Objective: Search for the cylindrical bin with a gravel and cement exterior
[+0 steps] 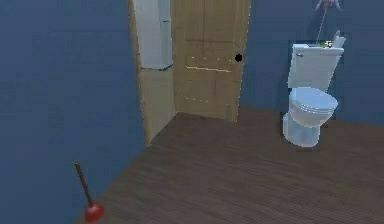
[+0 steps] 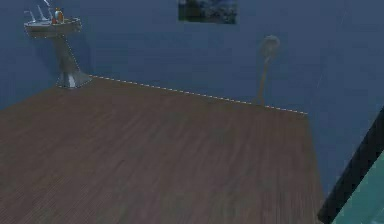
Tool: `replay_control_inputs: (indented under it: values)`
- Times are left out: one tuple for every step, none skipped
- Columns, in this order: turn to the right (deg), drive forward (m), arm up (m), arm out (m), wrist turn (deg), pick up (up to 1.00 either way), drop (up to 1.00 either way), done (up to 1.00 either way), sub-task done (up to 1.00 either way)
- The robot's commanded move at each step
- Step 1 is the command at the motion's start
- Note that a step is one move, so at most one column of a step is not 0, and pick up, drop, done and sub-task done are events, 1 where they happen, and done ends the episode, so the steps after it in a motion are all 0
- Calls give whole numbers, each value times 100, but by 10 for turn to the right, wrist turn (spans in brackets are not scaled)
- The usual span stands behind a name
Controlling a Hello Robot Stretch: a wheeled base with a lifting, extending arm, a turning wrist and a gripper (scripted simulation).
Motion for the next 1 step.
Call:
replay_control_inputs:
  values:
    - [0,100,0,0,0,0,0,0,0]
